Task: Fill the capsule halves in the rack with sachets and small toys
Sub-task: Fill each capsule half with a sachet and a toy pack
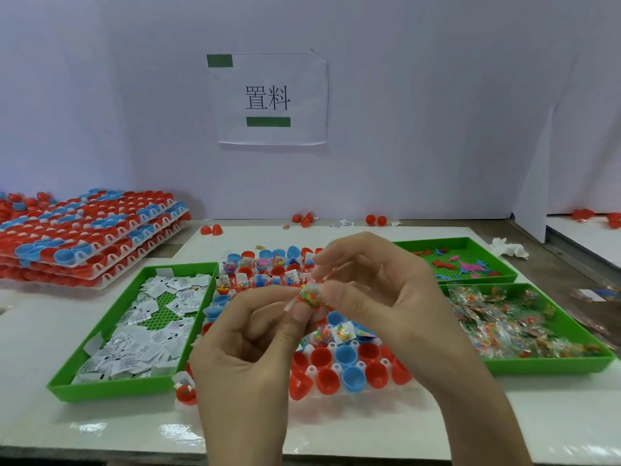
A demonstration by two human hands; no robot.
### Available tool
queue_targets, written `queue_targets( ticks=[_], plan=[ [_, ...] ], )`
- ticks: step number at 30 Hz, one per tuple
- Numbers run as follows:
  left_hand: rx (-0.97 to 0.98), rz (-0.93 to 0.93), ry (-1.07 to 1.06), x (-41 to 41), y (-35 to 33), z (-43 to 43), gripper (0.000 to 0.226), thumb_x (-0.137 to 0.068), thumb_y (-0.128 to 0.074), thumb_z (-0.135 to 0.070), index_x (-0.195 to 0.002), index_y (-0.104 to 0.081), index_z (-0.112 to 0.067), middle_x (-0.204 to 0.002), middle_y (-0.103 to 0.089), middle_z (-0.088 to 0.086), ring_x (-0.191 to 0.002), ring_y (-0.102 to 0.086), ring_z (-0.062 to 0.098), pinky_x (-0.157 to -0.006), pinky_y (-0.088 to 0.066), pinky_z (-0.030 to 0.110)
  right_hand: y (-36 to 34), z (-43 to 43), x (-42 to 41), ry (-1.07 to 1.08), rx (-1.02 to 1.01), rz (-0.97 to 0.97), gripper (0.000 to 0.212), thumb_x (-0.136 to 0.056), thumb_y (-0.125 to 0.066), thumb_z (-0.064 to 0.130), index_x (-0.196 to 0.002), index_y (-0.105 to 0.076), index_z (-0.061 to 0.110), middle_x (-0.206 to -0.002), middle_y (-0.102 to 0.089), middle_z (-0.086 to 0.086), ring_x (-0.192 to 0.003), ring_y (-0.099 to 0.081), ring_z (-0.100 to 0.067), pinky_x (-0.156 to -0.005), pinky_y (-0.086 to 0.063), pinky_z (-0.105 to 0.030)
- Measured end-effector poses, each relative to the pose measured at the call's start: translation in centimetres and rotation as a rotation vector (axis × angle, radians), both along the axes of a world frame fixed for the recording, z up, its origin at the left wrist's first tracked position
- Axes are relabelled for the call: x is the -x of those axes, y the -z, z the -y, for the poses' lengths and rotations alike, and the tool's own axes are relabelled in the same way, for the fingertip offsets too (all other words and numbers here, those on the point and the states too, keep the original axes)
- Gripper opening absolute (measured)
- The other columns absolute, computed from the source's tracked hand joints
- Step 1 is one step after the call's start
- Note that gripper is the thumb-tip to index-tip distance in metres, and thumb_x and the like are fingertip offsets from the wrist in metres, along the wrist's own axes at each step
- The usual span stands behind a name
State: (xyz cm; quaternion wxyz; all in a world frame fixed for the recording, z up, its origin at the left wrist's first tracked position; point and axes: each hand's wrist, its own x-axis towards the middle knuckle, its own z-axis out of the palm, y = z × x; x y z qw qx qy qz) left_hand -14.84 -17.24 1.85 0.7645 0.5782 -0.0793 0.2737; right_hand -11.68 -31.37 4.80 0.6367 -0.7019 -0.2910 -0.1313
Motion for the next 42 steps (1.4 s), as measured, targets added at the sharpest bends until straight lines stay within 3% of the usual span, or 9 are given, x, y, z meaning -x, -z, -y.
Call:
queue_targets(
  ticks=[6, 10, 13, 16, 20, 24, 28, 39, 42],
  plan=[
    [-0.012, -0.051, 0.041, -0.1, 0.2, -0.5, 0.034, -0.063, -0.077, -0.027, -0.096, -0.075, -0.036, -0.076, -0.077, 0.006, -0.074, -0.076, 0.019, -0.066, -0.058, 0.019, 0.0, -0.4, 0.1, 0.060, 0.065, 0.047, 0.025, -0.081, -0.080, 0.006, -0.091, -0.071, 0.028, -0.084, -0.073, 0.006, -0.081, -0.072, -0.015, -0.073, -0.059, -0.023],
    [0.030, -0.128, 0.211, -0.7, 0.4, -1.9, 0.031, -0.061, -0.078, -0.028, -0.091, -0.080, -0.023, -0.084, -0.077, 0.013, -0.083, -0.076, 0.026, -0.071, -0.059, 0.023, 0.2, -0.6, 0.1, 0.052, 0.062, 0.078, 0.026, -0.080, -0.081, 0.006, -0.091, -0.071, 0.027, -0.083, -0.072, 0.005, -0.080, -0.071, -0.018, -0.073, -0.058, -0.023],
    [-0.064, -0.153, 0.243, -1.2, -0.2, -3.5, 0.031, -0.059, -0.079, -0.029, -0.088, -0.081, -0.021, -0.085, -0.077, 0.013, -0.083, -0.076, 0.027, -0.071, -0.059, 0.022, 0.5, -1.0, 0.0, 0.065, 0.090, 0.076, 0.024, -0.080, -0.080, 0.012, -0.095, -0.070, 0.029, -0.084, -0.072, 0.008, -0.082, -0.071, -0.016, -0.074, -0.058, -0.021],
    [-0.348, -0.153, 0.143, -2.0, -1.1, -5.9, 0.022, -0.061, -0.082, -0.024, -0.083, -0.081, -0.025, -0.081, -0.078, 0.000, -0.078, -0.075, 0.012, -0.066, -0.055, 0.013, 0.8, -0.9, -0.4, 0.140, 0.104, 0.065, 0.026, -0.087, -0.075, 0.012, -0.098, -0.070, 0.035, -0.087, -0.070, 0.013, -0.085, -0.069, -0.012, -0.075, -0.058, -0.020],
    [-1.037, -0.244, -0.023, -3.4, -1.5, -9.3, 0.023, -0.076, -0.082, -0.009, -0.081, -0.079, -0.032, -0.073, -0.073, -0.023, -0.076, -0.067, -0.010, -0.067, -0.046, -0.001, 0.8, 0.2, -0.7, 0.223, 0.015, 0.032, 0.020, -0.090, -0.070, 0.017, -0.095, -0.071, 0.036, -0.088, -0.071, 0.011, -0.083, -0.070, -0.012, -0.073, -0.057, -0.019],
    [-1.363, -0.271, -0.003, -3.8, -0.9, -10.6, 0.024, -0.082, -0.078, -0.016, -0.086, -0.076, -0.039, -0.075, -0.067, -0.031, -0.085, -0.058, -0.019, -0.068, -0.042, -0.004, 0.7, 0.7, -0.7, 0.239, -0.018, 0.018, 0.018, -0.091, -0.068, 0.017, -0.092, -0.072, 0.035, -0.087, -0.072, 0.010, -0.079, -0.071, -0.012, -0.070, -0.056, -0.016],
    [-1.494, -0.275, 0.015, -4.0, 0.0, -10.7, 0.019, -0.088, -0.074, -0.021, -0.096, -0.076, -0.038, -0.083, -0.066, -0.029, -0.078, -0.064, -0.008, -0.071, -0.049, 0.007, 0.9, 0.7, -0.8, 0.243, 0.003, -0.011, 0.018, -0.092, -0.067, 0.014, -0.091, -0.072, 0.031, -0.085, -0.071, 0.012, -0.077, -0.070, -0.009, -0.072, -0.055, -0.015],
    [-1.649, -0.305, -0.022, -4.0, 0.4, -12.5, 0.017, -0.087, -0.073, -0.029, -0.098, -0.075, -0.042, -0.080, -0.062, -0.033, -0.077, -0.058, -0.013, -0.066, -0.041, 0.004, 1.1, 0.5, -1.2, 0.235, 0.027, -0.023, 0.021, -0.093, -0.065, 0.013, -0.087, -0.072, 0.032, -0.083, -0.072, 0.012, -0.077, -0.070, -0.009, -0.072, -0.055, -0.014],
    [-1.710, -0.297, -0.006, -3.9, 0.7, -12.5, 0.018, -0.088, -0.072, -0.035, -0.102, -0.073, -0.046, -0.090, -0.065, -0.032, -0.084, -0.056, -0.012, -0.077, -0.045, 0.008, 1.3, 0.4, -1.4, 0.228, 0.037, -0.038, 0.022, -0.093, -0.065, 0.013, -0.086, -0.073, 0.033, -0.083, -0.072, 0.010, -0.077, -0.071, -0.011, -0.074, -0.056, -0.017]
  ],
)
